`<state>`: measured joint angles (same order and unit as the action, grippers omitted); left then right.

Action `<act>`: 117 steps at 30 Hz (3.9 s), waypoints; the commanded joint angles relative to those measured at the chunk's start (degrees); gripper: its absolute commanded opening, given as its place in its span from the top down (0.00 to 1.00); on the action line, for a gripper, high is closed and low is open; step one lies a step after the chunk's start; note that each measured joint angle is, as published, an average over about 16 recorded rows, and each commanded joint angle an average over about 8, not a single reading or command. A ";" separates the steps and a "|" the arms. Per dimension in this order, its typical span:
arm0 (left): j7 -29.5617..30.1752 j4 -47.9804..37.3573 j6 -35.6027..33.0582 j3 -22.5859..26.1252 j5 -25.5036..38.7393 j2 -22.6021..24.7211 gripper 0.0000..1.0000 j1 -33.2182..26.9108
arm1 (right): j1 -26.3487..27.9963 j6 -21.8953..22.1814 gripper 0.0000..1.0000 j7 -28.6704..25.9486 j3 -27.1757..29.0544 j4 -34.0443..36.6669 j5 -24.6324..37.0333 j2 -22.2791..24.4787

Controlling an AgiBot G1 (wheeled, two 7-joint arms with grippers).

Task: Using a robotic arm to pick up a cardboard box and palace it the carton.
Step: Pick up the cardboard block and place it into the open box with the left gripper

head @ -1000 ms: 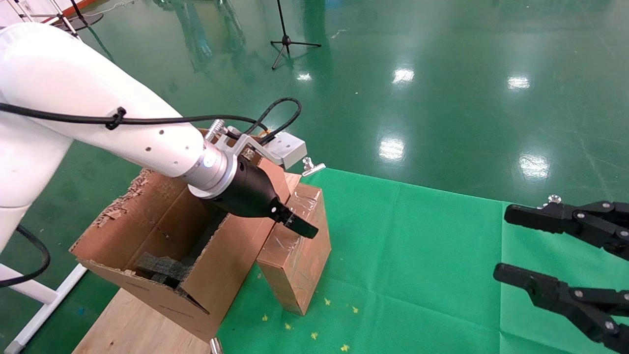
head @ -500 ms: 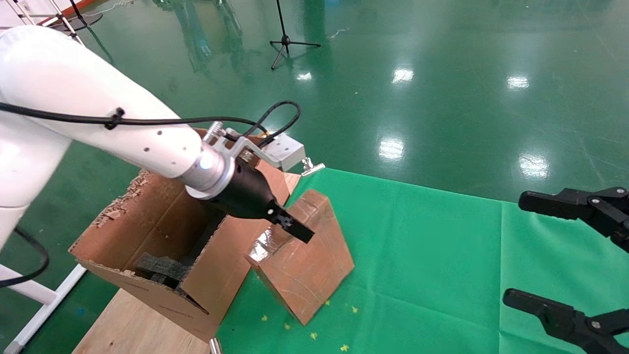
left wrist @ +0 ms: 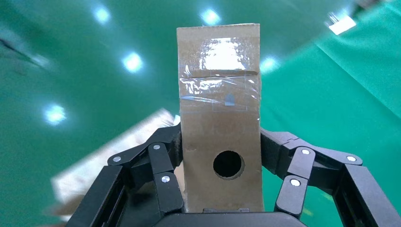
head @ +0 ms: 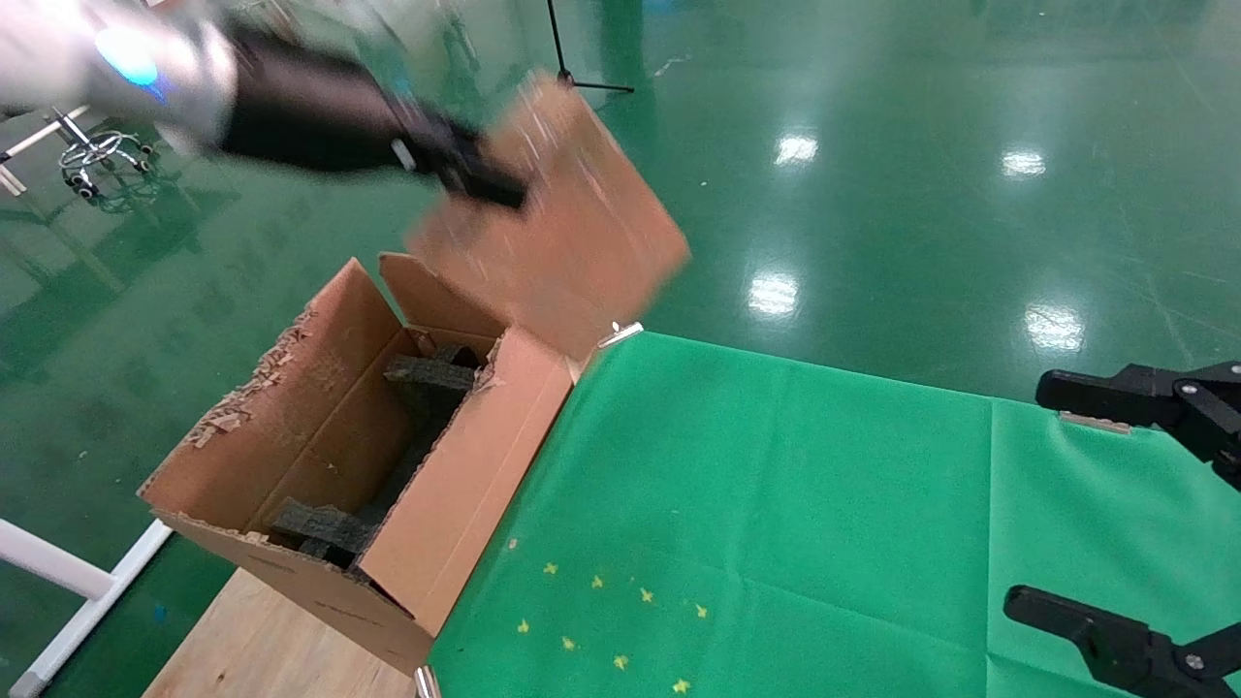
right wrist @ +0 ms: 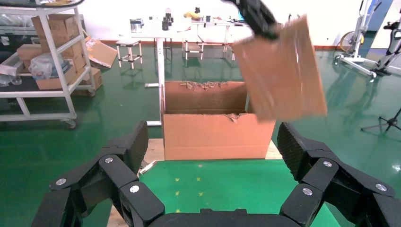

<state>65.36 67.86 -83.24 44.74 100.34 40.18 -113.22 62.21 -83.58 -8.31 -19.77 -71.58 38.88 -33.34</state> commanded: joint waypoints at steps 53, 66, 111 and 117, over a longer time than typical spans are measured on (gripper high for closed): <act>-25.87 -61.61 20.05 8.37 19.13 6.69 1.00 -1.45 | 0.00 0.01 0.00 0.01 -0.02 0.00 -0.01 0.01; -25.22 -65.01 25.51 8.59 19.46 9.86 1.00 2.31 | 0.01 0.01 0.00 0.01 -0.02 0.00 -0.01 0.01; -24.78 -67.85 29.82 7.34 17.57 12.75 0.00 11.45 | -0.01 0.02 0.00 0.02 -0.02 0.01 -0.03 0.02; -24.75 -67.91 29.50 7.39 17.78 12.72 0.00 11.36 | -0.01 0.02 0.00 0.02 -0.03 0.01 -0.03 0.02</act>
<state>40.51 0.08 -53.58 52.16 118.15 52.88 -101.94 62.20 -83.55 -8.29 -19.79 -71.57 38.85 -33.32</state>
